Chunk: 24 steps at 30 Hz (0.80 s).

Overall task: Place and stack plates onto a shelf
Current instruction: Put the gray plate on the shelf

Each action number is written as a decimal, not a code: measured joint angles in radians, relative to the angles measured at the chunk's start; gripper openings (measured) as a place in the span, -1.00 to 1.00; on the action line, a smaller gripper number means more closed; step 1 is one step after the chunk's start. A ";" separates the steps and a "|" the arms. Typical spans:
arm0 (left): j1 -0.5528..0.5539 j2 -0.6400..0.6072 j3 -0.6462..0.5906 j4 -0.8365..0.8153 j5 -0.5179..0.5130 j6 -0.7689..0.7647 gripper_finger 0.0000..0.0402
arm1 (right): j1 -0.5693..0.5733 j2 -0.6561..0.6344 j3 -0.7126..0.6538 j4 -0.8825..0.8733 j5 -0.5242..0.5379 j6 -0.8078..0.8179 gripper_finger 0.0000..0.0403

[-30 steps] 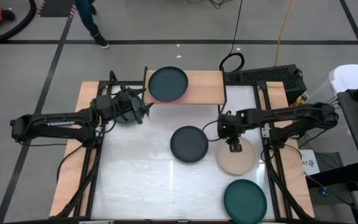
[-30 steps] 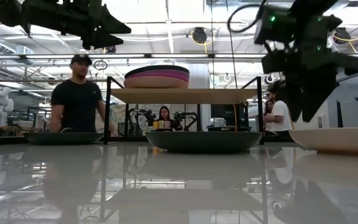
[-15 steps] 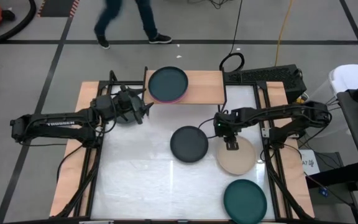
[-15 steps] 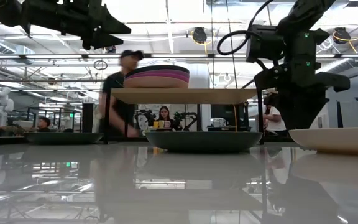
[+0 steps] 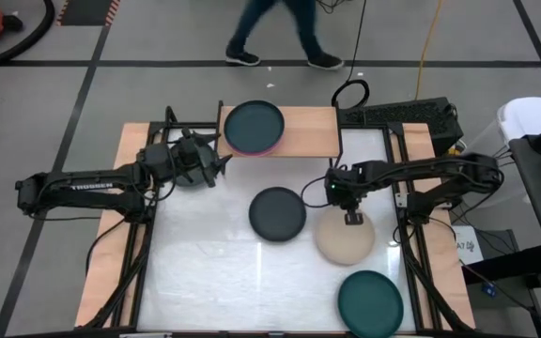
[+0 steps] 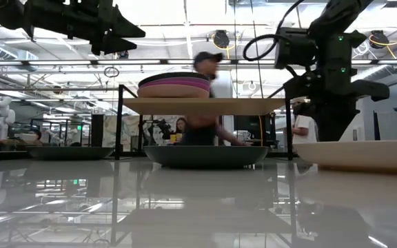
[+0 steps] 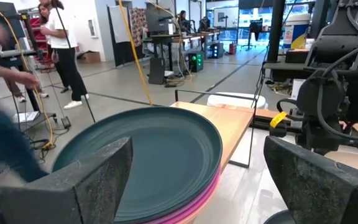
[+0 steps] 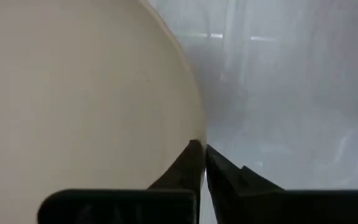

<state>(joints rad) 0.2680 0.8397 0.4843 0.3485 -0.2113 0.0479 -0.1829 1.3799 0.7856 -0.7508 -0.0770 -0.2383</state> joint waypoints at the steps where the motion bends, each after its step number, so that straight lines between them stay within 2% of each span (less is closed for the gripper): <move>1: 0.000 0.000 0.000 0.000 0.000 0.000 0.81 | 0.000 -0.009 0.000 -0.008 0.001 -0.007 -0.99; 7: 0.000 0.000 0.000 0.000 0.000 0.000 0.81 | 0.000 -0.102 0.000 -0.037 0.002 -0.013 -1.00; 11: 0.000 0.000 0.000 0.000 0.000 0.000 0.81 | -0.008 -0.213 -0.001 0.039 0.005 -0.013 -1.00; 13: 0.000 0.000 0.000 0.000 0.000 0.000 0.81 | -0.020 -0.281 0.000 0.112 0.030 -0.010 -1.00; 19: 0.000 0.000 0.000 0.000 0.000 0.000 0.81 | -0.080 -0.473 0.000 0.389 0.202 -0.005 -1.00; 24: 0.000 0.000 0.000 0.000 0.000 0.000 0.81 | -0.195 -0.542 0.000 0.712 0.211 -0.011 -1.00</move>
<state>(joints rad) 0.2680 0.8394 0.4847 0.3485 -0.2113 0.0483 -0.3778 0.8375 0.7859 -0.0389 0.1344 -0.2497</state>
